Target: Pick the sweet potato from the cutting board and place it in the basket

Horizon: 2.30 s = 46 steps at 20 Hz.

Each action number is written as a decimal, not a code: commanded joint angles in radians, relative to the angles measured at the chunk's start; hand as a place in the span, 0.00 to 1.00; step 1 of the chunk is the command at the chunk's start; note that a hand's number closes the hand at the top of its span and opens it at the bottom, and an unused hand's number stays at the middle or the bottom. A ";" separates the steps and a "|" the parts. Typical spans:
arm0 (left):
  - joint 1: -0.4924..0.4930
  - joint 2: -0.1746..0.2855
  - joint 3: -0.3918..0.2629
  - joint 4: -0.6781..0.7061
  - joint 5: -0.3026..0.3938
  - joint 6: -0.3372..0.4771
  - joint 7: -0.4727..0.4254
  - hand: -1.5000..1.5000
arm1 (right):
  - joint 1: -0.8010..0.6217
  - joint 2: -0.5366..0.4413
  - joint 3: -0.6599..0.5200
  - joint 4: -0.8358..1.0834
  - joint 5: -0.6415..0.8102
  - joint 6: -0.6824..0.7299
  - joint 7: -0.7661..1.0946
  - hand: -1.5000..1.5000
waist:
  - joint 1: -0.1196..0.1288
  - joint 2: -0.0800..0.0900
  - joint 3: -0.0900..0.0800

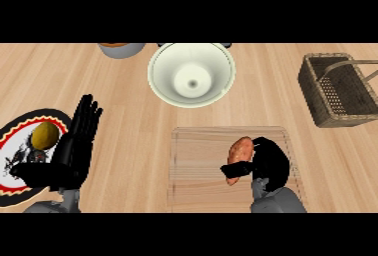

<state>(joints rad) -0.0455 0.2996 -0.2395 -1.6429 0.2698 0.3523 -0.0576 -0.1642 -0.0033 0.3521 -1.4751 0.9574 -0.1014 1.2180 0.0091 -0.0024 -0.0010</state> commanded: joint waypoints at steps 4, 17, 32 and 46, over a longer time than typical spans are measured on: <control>0.042 -0.012 0.006 -0.030 -0.019 -0.016 -0.010 0.50 | -0.036 0.003 0.054 0.061 -0.004 -0.013 0.174 1.00 | 0.000 0.002 0.001; 0.003 -0.036 0.005 -0.011 -0.037 -0.033 0.003 0.50 | -0.117 -0.137 0.306 0.045 -0.028 0.258 -0.489 1.00 | 0.034 0.005 0.001; 0.056 -0.042 0.036 -0.049 -0.045 -0.021 0.035 0.50 | -0.070 -0.199 0.127 -0.613 -0.195 0.186 -0.625 1.00 | -0.026 -0.007 0.002; 0.074 -0.046 0.054 -0.113 -0.073 -0.036 0.083 0.50 | -0.208 -0.167 -0.163 -1.028 -0.397 0.557 -0.168 1.00 | -0.011 -0.002 0.001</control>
<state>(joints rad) -0.0022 0.2434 -0.1856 -1.6794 0.2051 0.3076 -0.0290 -0.3684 -0.1572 0.2827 -2.3343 0.6686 0.3505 0.9265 -0.0065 -0.0040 -0.0007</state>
